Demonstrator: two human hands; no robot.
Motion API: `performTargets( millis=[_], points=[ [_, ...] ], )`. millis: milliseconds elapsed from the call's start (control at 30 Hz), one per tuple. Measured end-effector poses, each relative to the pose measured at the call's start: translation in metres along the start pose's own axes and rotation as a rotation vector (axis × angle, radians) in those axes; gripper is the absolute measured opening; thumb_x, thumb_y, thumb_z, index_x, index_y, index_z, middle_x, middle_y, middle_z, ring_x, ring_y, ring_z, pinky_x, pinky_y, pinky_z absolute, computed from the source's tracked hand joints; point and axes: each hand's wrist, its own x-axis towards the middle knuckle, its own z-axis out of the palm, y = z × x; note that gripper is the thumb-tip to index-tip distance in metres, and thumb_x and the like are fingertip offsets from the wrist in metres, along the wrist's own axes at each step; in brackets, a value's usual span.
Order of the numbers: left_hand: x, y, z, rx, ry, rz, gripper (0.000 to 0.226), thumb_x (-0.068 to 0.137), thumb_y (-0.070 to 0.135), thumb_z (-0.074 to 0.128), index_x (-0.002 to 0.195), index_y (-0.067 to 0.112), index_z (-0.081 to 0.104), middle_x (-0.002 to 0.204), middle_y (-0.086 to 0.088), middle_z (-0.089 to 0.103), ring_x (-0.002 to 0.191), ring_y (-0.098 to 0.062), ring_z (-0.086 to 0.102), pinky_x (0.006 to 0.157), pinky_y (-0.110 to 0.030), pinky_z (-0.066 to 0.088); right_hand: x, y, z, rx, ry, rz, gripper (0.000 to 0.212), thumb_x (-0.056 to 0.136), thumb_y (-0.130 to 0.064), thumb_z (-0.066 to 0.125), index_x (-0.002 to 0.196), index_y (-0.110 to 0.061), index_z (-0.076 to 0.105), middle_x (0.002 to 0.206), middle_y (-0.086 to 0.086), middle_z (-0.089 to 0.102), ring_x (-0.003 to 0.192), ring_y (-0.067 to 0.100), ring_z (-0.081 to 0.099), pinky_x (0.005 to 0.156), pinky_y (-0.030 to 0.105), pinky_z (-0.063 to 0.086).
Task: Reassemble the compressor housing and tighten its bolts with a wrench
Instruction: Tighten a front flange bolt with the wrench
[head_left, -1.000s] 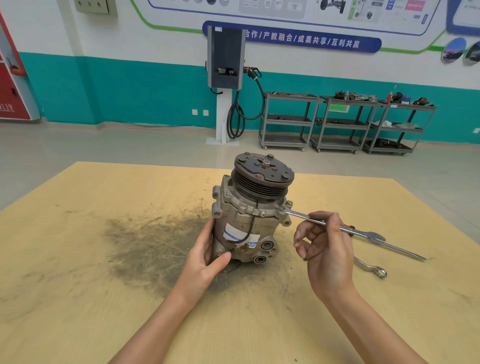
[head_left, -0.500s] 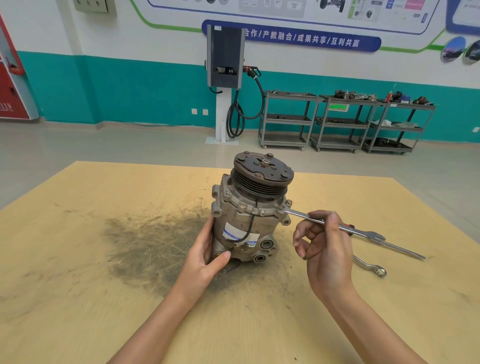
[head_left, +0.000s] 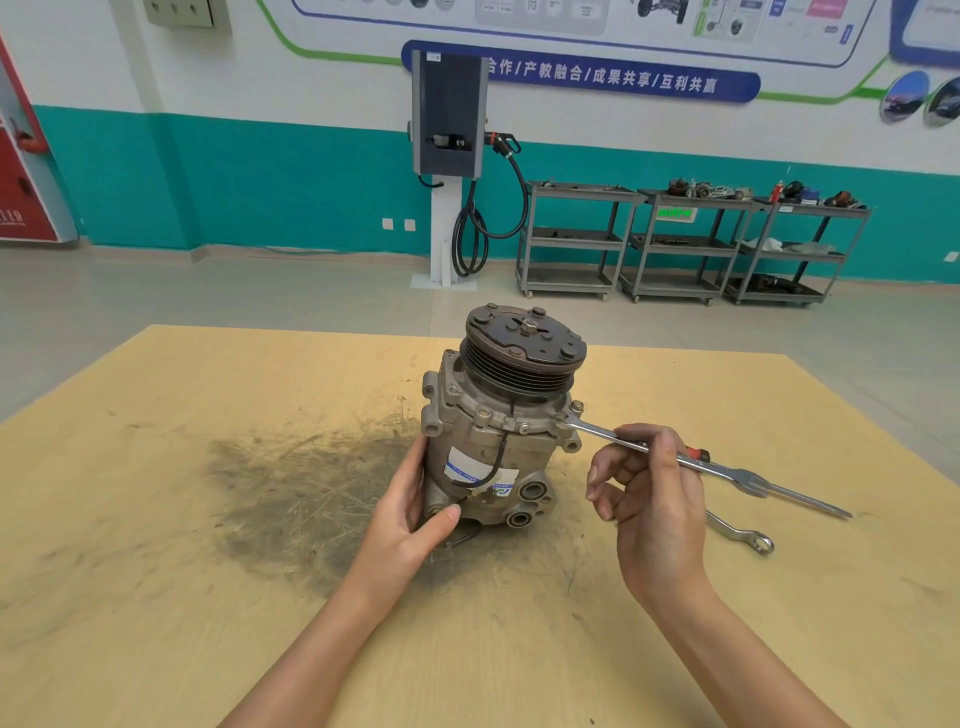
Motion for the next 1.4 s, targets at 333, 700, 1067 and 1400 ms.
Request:
performTargets(
  millis=[333, 700, 1067, 1400],
  points=[
    [0.000, 0.000, 0.000, -0.017, 0.005, 0.002, 0.077, 0.090, -0.017, 0.056, 0.145, 0.029, 0.026, 0.145, 0.021, 0.042, 0.130, 0.016, 0.045, 0.102, -0.007, 0.039, 0.038, -0.031, -0.057, -0.270, 0.026, -0.186, 0.022, 0.103, -0.022, 0.037, 0.090, -0.019, 0.054, 0.063, 0.002, 0.063, 0.056, 0.015, 0.058, 0.045, 0.020, 0.039],
    [0.000, 0.001, 0.001, -0.024, 0.008, 0.006, 0.077, 0.090, -0.018, 0.054, 0.145, 0.027, 0.026, 0.143, 0.023, 0.043, 0.126, 0.020, 0.045, 0.099, -0.004, 0.039, 0.025, -0.038, -0.143, -1.760, -0.508, -0.301, 0.057, 0.064, 0.008, 0.079, 0.107, -0.029, 0.071, 0.091, -0.006, 0.065, 0.073, 0.022, 0.065, 0.037, 0.021, 0.027],
    [0.002, -0.002, 0.001, -0.035, 0.011, 0.018, 0.076, 0.090, -0.017, 0.054, 0.142, 0.031, 0.029, 0.143, 0.023, 0.044, 0.128, 0.018, 0.046, 0.098, -0.004, 0.039, 0.014, -0.039, -0.154, -1.909, -0.751, -0.499, 0.066, 0.043, -0.001, 0.085, 0.105, -0.022, 0.076, 0.076, -0.004, 0.062, 0.058, 0.018, 0.060, 0.033, 0.019, 0.030],
    [0.001, -0.003, 0.000, -0.023, 0.006, 0.025, 0.074, 0.090, -0.017, 0.055, 0.136, 0.037, 0.034, 0.140, 0.027, 0.045, 0.129, 0.018, 0.045, 0.098, -0.004, 0.039, 0.018, -0.010, -0.109, -1.737, -0.792, -0.691, 0.045, 0.067, -0.004, 0.060, 0.105, -0.024, 0.074, 0.084, -0.004, 0.063, 0.066, 0.018, 0.059, 0.039, 0.021, 0.033]
  ],
)
